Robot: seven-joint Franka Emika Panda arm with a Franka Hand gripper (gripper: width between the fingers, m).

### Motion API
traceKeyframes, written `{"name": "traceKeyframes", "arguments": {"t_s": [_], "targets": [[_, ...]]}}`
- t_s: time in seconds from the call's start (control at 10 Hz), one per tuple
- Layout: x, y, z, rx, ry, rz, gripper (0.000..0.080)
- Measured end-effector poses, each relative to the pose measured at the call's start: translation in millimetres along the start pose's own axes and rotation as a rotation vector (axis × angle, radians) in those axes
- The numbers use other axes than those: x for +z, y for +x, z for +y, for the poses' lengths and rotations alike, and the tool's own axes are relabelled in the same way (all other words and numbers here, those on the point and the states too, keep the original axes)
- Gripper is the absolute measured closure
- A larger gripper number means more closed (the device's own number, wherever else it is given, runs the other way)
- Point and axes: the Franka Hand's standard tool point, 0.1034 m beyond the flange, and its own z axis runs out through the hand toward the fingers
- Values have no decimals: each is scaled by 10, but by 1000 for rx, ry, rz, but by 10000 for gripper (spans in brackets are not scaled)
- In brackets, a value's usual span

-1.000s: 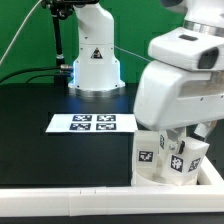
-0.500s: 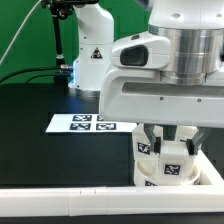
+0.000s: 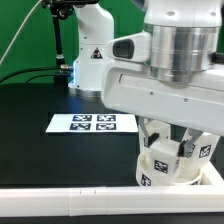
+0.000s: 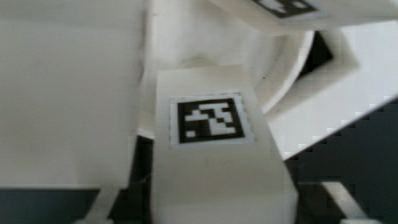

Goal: Assemble stool

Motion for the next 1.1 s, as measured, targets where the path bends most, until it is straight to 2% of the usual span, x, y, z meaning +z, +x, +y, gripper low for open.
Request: {"name": "traceKeyframes", "arguments": {"t_s": [0.2, 0.7, 0.8, 0.9, 1.0, 1.1], "targets": [[-3, 23, 87, 231, -23, 10, 456], [-9, 4, 217, 513, -54, 41, 456], [-4, 0, 217, 513, -54, 39, 380], [1, -1, 217, 511, -55, 39, 380], [-55, 14, 193, 499, -39, 36, 247], [-270, 41, 190, 473, 0, 22, 167]]}}
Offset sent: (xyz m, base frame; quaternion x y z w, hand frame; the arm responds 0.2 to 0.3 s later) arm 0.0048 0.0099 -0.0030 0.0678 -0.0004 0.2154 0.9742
